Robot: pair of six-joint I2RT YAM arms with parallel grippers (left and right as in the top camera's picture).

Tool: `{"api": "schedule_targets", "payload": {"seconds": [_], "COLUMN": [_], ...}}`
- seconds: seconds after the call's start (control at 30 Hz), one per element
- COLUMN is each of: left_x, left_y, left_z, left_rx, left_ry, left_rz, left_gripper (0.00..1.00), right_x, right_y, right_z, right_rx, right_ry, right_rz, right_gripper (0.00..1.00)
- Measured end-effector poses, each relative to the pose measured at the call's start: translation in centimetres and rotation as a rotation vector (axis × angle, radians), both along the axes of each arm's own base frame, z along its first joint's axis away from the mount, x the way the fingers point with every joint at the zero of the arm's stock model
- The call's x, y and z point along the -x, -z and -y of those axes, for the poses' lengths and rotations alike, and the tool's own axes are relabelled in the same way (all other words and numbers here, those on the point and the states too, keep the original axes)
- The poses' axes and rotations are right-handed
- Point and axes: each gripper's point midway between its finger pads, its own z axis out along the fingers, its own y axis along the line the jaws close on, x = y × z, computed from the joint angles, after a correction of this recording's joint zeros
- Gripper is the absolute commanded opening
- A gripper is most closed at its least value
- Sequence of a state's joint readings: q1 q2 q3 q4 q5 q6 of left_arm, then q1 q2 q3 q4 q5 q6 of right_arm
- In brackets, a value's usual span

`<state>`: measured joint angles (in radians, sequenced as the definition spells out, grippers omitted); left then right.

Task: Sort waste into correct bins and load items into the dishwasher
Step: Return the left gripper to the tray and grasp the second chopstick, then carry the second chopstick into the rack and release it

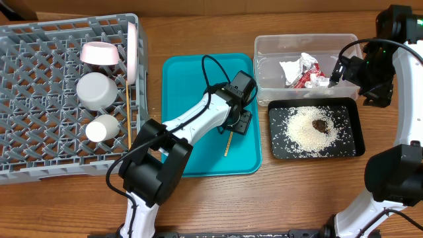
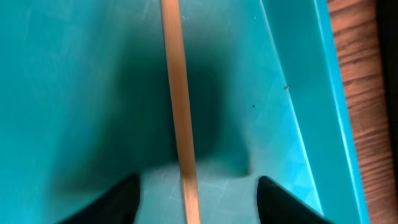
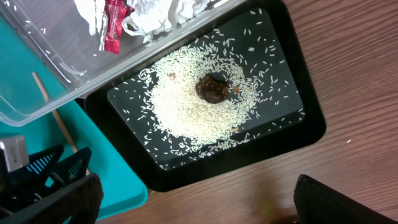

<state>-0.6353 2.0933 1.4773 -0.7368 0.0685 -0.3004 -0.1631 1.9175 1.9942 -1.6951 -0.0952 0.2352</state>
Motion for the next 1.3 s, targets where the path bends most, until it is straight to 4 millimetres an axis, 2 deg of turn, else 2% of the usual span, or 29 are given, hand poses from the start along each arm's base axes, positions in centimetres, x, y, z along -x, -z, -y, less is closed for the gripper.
{"api": "schedule_targets", "payload": {"seconds": [0.03,0.1,0.3,0.47,0.53,0.67,0.83,0.97,1.07,1.1,1.17,1.3], "left_x": [0.1,0.2,0.8,1.0,1.3,1.2,-1.0,-1.2,-1.1,-1.2,-1.1,-0.4], "left_y": [0.0,0.1,0.4,0.4,0.4,-0.6,-5.0,-9.1,-13.0,-15.2,-17.8,-20.3], "left_z": [0.0,-0.2,-1.1,-1.5,-2.5,-3.3,-2.9,-4.7,-7.3,-8.9,-11.5,-16.5], "left_rx": [-0.002,-0.011,-0.056,-0.073,-0.120,-0.180,-0.192,-0.193,-0.180,-0.163,-0.153,-0.166], "left_ry": [-0.002,-0.010,-0.023,-0.047,-0.078,-0.090,-0.115,-0.173,-0.243,-0.288,-0.357,-0.496], "left_rz": [-0.005,-0.017,-0.037,-0.051,-0.063,-0.076,-0.003,0.060,0.108,0.140,0.171,0.184], "left_gripper": [0.37,0.26,0.06,0.04,0.04,0.04,0.04,0.04,0.04,0.04,0.04,0.04], "right_x": [0.0,0.0,0.0,0.0,0.0,0.0,0.0,0.0,0.0,0.0,0.0,0.0], "right_y": [0.0,0.0,0.0,0.0,0.0,0.0,0.0,0.0,0.0,0.0,0.0,0.0], "right_z": [0.0,0.0,0.0,0.0,0.0,0.0,0.0,0.0,0.0,0.0,0.0,0.0], "right_rx": [-0.001,-0.002,-0.002,-0.002,-0.002,-0.001,-0.002,-0.002,-0.002,-0.002,-0.002,-0.002], "right_ry": [0.000,0.000,0.000,0.000,0.000,0.000,0.000,0.000,0.000,0.000,0.000,0.000], "right_rz": [0.001,0.001,0.000,0.000,0.001,0.001,0.001,0.000,0.000,0.000,0.000,0.000], "right_gripper": [1.00,1.00,1.00,1.00,1.00,1.00,1.00,1.00,1.00,1.00,1.00,1.00]}}
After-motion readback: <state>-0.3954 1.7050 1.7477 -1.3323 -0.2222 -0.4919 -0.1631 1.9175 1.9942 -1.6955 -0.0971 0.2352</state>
